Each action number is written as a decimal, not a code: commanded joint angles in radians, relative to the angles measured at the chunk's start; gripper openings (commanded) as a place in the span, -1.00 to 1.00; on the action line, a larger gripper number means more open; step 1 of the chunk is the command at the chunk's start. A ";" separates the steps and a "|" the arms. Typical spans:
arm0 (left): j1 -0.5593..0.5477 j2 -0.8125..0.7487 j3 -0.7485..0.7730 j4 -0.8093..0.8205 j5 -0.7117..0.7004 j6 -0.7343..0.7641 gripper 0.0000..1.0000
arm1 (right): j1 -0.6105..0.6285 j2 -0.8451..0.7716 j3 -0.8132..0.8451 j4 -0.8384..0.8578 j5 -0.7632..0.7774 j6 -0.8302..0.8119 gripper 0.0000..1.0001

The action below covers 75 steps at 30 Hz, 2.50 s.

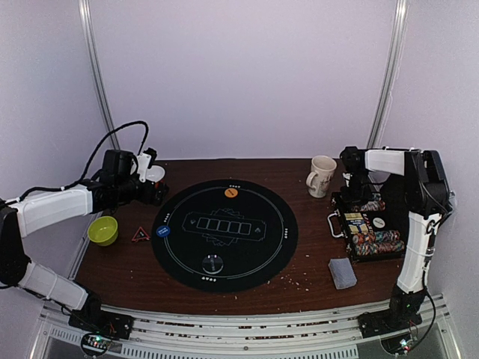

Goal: Distribute texas hold em gaming equipment
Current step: Pick up the pile of poker chips from the chip case, then pass from the right arm to the left

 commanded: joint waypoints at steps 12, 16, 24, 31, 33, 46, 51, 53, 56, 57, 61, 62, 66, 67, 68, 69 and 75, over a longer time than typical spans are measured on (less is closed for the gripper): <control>0.009 -0.143 -0.087 0.171 0.117 0.075 0.90 | 0.048 -0.205 0.131 -0.152 -0.062 0.045 -1.00; 0.007 -0.203 -0.120 0.218 0.261 0.118 0.81 | 0.098 -0.257 0.151 -0.203 -0.072 0.058 -1.00; -0.022 -0.289 -0.110 0.181 0.515 0.218 0.78 | 0.312 -0.315 0.252 -0.311 -0.114 0.086 -1.00; -0.224 -0.328 -0.094 0.100 0.538 0.476 0.91 | 0.500 -0.320 0.270 -0.219 -0.369 0.169 -1.00; -0.298 -0.316 -0.097 0.109 0.530 0.538 0.96 | 0.538 -0.321 0.251 -0.149 -0.468 0.200 -1.00; -0.453 -0.059 0.019 0.235 0.440 0.656 0.96 | 0.705 -0.227 0.160 0.235 -0.866 0.408 -1.00; -0.453 0.028 0.103 0.175 0.411 0.630 0.68 | 0.731 -0.188 0.153 0.291 -0.899 0.438 -1.00; -0.453 0.051 0.124 0.146 0.397 0.619 0.52 | 0.733 -0.183 0.157 0.295 -0.899 0.438 -1.00; -0.453 0.059 0.124 0.145 0.407 0.607 0.33 | 0.733 -0.181 0.154 0.309 -0.905 0.442 -1.00; -0.453 0.061 0.124 0.143 0.421 0.608 0.35 | 0.733 -0.181 0.150 0.313 -0.902 0.445 -1.00; -0.453 0.092 0.151 0.099 0.448 0.621 0.45 | 0.734 -0.173 0.158 0.323 -0.899 0.450 -1.00; -0.453 0.099 0.159 0.089 0.442 0.622 0.45 | 0.734 -0.170 0.159 0.323 -0.898 0.450 -1.00; -0.454 0.108 0.164 0.086 0.410 0.636 0.27 | 0.734 -0.165 0.171 0.323 -0.898 0.449 -1.00; -0.454 0.107 0.163 0.087 0.406 0.640 0.24 | 0.733 -0.162 0.176 0.322 -0.899 0.451 -1.00; -0.453 0.105 0.160 0.089 0.402 0.646 0.22 | 0.732 -0.160 0.180 0.320 -0.899 0.451 -1.00; -0.453 0.104 0.156 0.093 0.399 0.648 0.16 | 0.733 -0.159 0.188 0.319 -0.899 0.451 -1.00; -0.453 0.099 0.144 0.104 0.368 0.651 -0.02 | 0.733 -0.151 0.193 0.336 -0.899 0.468 -1.00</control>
